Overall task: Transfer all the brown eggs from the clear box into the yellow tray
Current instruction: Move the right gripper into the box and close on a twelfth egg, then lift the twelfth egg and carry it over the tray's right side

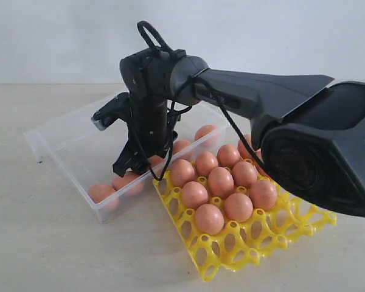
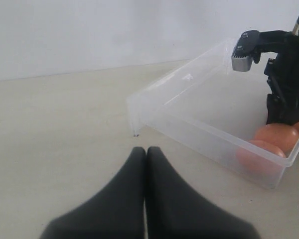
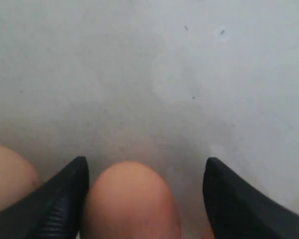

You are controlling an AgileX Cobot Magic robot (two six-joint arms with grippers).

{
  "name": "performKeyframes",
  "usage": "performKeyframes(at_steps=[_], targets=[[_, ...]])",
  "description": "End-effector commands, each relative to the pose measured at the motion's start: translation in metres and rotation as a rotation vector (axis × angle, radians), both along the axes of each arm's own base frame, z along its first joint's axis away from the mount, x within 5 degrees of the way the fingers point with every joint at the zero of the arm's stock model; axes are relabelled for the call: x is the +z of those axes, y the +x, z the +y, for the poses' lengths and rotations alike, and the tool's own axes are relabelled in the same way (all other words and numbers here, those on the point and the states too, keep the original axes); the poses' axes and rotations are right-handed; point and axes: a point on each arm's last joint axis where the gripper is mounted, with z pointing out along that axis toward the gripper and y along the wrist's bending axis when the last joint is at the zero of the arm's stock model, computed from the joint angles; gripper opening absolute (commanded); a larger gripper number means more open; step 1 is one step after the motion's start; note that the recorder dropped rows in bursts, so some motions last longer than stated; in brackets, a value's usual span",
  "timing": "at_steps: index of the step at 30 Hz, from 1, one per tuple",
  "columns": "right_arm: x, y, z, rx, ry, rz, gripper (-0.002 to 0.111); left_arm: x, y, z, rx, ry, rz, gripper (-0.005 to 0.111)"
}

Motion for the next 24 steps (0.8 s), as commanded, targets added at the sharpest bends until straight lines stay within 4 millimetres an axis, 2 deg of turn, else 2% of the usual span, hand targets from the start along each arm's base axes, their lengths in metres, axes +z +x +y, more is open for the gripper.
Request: performKeyframes(at_steps=[1, 3, 4, 10, 17, 18, 21, 22, 23, 24], targets=[[-0.009, 0.009, -0.013, -0.114, -0.021, 0.027, 0.059, 0.001, 0.000, 0.000, 0.003, 0.002, -0.007, -0.004], [-0.009, 0.014, -0.019, -0.158, -0.019, 0.030, 0.030, 0.001, 0.000, 0.000, 0.003, 0.002, -0.007, -0.004], [-0.005, 0.017, -0.023, -0.171, -0.016, 0.029, 0.003, 0.001, 0.000, 0.000, 0.003, 0.002, -0.007, -0.004], [0.015, 0.022, -0.027, -0.180, 0.014, -0.028, 0.001, 0.001, 0.000, 0.000, 0.003, 0.002, -0.007, -0.004], [0.074, 0.019, -0.016, -0.265, 0.276, -0.096, 0.001, 0.001, 0.000, 0.000, 0.003, 0.002, -0.007, -0.004], [0.094, 0.017, -0.010, -0.281, 0.408, -0.108, 0.001, 0.001, 0.000, 0.000, 0.003, 0.002, -0.007, -0.004], [0.133, 0.012, 0.003, -0.286, 0.652, -0.155, 0.001, 0.001, 0.000, 0.000, 0.003, 0.002, -0.007, -0.004], [0.153, 0.002, 0.011, -0.226, 0.733, -0.180, 0.001, 0.001, 0.000, 0.000, 0.003, 0.002, -0.007, -0.004], [0.164, -0.006, 0.016, -0.163, 0.757, -0.195, 0.001, 0.001, 0.000, 0.000, 0.003, 0.002, -0.007, -0.004], [0.181, -0.025, 0.025, -0.031, 0.791, -0.206, 0.001, 0.001, 0.000, 0.000, 0.003, 0.002, -0.007, -0.004]])
